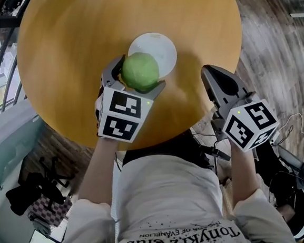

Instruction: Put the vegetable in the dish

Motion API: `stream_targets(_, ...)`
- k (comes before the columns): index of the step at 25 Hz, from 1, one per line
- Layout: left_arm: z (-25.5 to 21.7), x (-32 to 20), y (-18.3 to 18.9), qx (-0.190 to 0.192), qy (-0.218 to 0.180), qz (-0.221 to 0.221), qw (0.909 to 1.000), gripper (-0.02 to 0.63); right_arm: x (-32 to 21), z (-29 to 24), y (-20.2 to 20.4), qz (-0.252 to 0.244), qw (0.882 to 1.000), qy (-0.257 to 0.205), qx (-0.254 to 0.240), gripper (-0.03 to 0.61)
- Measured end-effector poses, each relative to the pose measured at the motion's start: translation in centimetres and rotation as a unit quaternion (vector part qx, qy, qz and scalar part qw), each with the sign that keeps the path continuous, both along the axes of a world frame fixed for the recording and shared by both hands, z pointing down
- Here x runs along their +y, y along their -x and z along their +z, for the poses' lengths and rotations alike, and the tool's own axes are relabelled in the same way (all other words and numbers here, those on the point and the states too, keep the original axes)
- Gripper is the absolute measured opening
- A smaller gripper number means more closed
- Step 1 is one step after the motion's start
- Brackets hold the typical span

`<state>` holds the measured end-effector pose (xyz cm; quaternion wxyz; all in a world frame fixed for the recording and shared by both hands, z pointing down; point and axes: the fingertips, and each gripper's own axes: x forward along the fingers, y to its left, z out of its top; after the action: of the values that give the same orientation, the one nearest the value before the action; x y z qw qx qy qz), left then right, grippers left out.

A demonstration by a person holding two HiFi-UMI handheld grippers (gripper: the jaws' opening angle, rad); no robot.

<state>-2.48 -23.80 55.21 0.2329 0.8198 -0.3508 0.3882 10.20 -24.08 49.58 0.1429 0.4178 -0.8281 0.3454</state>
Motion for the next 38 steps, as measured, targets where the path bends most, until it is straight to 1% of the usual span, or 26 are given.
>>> stream_targets(9, 3.1, -1.4, 0.1, -0.024, 0.011, 0.012, 0.9996, 0.503, 0.0, 1.1, 0.9, -0.003, 1.0, 0.013, -0.001, 0.017)
stream_targets(14, 4.5, -2.0, -0.1, -0.03, 0.02, 0.016, 0.9992, 0.503, -0.3, 1.8, 0.7, -0.001, 1.0, 0.022, 0.001, 0.017)
stream_targets(18, 5.5, -2.5, -0.4, -0.037, 0.019, 0.019, 0.9989, 0.503, -0.3, 2.7, 0.4, 0.0, 1.0, 0.026, 0.0, 0.017)
stream_targets(24, 6.3, -3.8, 0.1, -0.042, 0.025, 0.016, 0.9987, 0.503, -1.1, 3.4, 1.1, 0.002, 0.999, 0.035, 0.0, 0.017)
stream_targets(32, 7.4, -4.7, -0.4, -0.051, 0.033, 0.018, 0.998, 0.503, -1.9, 3.9, 0.5, 0.002, 0.999, 0.042, 0.0, 0.017)
stream_targets(38, 8.3, -4.4, -0.3, -0.065, 0.037, 0.027, 0.9968, 0.503, -1.7, 4.0, 0.7, 0.002, 0.999, 0.044, -0.002, 0.017)
